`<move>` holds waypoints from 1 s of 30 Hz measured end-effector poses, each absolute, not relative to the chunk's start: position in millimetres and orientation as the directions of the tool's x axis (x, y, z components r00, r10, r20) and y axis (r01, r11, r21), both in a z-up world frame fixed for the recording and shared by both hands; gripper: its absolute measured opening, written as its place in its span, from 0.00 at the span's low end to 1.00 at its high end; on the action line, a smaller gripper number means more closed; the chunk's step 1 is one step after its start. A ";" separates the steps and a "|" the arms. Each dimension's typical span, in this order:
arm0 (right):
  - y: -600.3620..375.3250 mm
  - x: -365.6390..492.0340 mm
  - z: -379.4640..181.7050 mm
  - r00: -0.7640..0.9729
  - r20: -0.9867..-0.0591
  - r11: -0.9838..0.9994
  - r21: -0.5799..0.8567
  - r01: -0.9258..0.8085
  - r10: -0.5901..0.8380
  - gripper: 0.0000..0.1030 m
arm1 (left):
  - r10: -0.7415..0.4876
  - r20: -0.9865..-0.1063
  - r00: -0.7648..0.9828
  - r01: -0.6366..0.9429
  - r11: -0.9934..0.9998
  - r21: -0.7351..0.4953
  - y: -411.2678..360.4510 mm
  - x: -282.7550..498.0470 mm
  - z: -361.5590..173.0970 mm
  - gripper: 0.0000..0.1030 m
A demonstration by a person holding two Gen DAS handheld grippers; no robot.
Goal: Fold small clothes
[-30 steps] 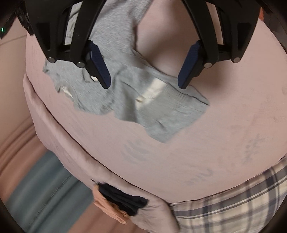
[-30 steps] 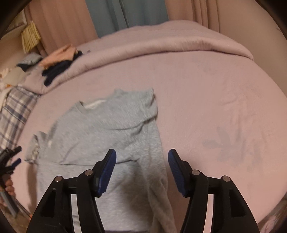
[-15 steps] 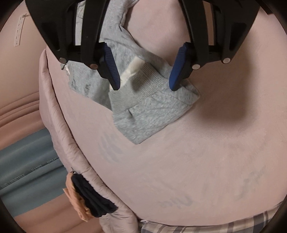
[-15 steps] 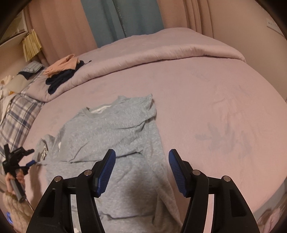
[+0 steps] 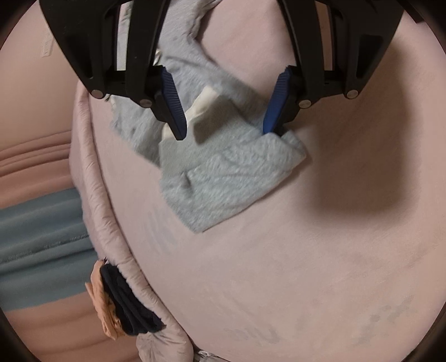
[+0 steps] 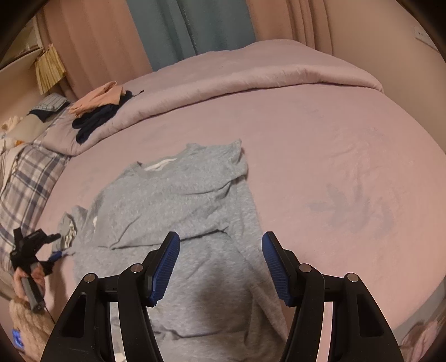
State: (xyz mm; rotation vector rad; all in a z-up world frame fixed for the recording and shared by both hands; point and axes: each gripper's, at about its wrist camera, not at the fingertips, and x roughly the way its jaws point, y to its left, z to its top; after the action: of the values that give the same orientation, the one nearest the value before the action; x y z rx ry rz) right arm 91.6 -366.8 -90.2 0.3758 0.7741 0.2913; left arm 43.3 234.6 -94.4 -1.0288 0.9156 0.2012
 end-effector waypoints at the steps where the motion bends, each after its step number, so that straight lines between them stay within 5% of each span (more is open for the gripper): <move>1: -366.0 91.5 -90.1 0.681 -0.621 0.896 0.428 -0.120 0.388 0.60 | -0.263 -0.727 0.635 -0.543 0.518 -0.661 237.0 46.6 -95.4 0.54; 11: -363.8 92.0 -95.9 0.662 -0.625 0.883 0.451 -0.127 0.414 0.60 | -0.241 -0.684 0.689 -0.526 0.483 -0.700 233.5 40.3 -87.1 0.24; 21: -366.3 88.0 -89.6 0.682 -0.598 0.877 0.460 -0.138 0.421 0.60 | -0.259 -0.541 0.800 -0.299 0.610 -0.734 177.1 29.0 17.5 0.20; 30: -373.5 82.7 -86.9 0.694 -0.571 0.861 0.488 -0.143 0.439 0.60 | -0.396 -0.504 0.767 -0.163 0.640 -0.751 106.9 29.1 41.6 0.20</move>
State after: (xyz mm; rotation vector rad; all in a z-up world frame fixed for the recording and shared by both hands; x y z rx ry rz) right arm 82.7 -373.5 -86.9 0.4307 0.7377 0.3366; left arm 29.1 106.9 41.6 -0.8839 0.7055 -0.1459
